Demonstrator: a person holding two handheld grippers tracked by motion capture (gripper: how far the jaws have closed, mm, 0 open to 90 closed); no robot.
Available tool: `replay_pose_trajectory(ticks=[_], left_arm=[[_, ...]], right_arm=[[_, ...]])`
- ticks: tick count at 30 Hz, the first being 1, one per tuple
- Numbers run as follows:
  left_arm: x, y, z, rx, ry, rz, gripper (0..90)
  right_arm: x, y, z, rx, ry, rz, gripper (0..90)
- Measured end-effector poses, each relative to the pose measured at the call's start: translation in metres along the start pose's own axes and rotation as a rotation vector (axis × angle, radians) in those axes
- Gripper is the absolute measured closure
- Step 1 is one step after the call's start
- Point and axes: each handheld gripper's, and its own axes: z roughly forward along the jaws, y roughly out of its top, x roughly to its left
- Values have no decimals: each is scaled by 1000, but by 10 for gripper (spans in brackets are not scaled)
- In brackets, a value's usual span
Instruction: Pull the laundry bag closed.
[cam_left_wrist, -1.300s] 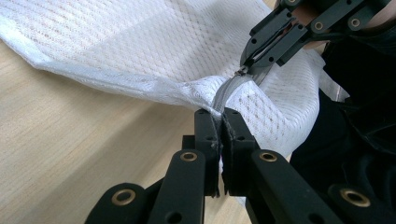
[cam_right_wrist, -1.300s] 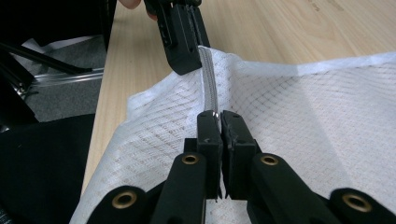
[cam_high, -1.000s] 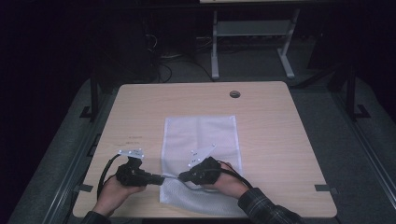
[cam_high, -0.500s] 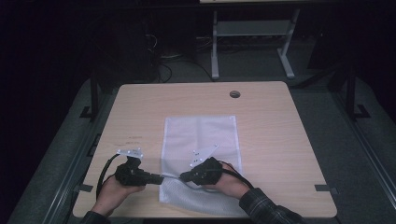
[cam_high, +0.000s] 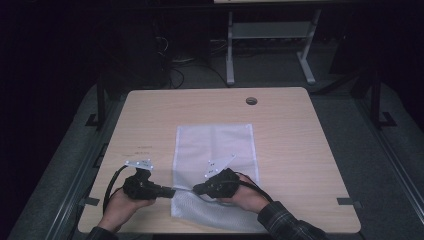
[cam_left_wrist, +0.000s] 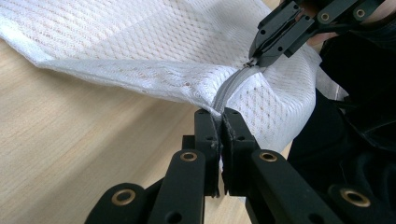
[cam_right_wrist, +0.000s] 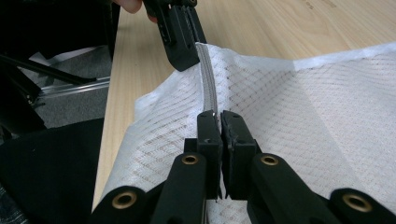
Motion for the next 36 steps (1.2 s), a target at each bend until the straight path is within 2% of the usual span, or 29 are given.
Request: replay_pose_trajectory(ticks=[36], left_arm=[[3, -2, -4, -3, 8, -8, 862]], right_arm=[[-5, -12, -22, 12, -12, 19, 868]])
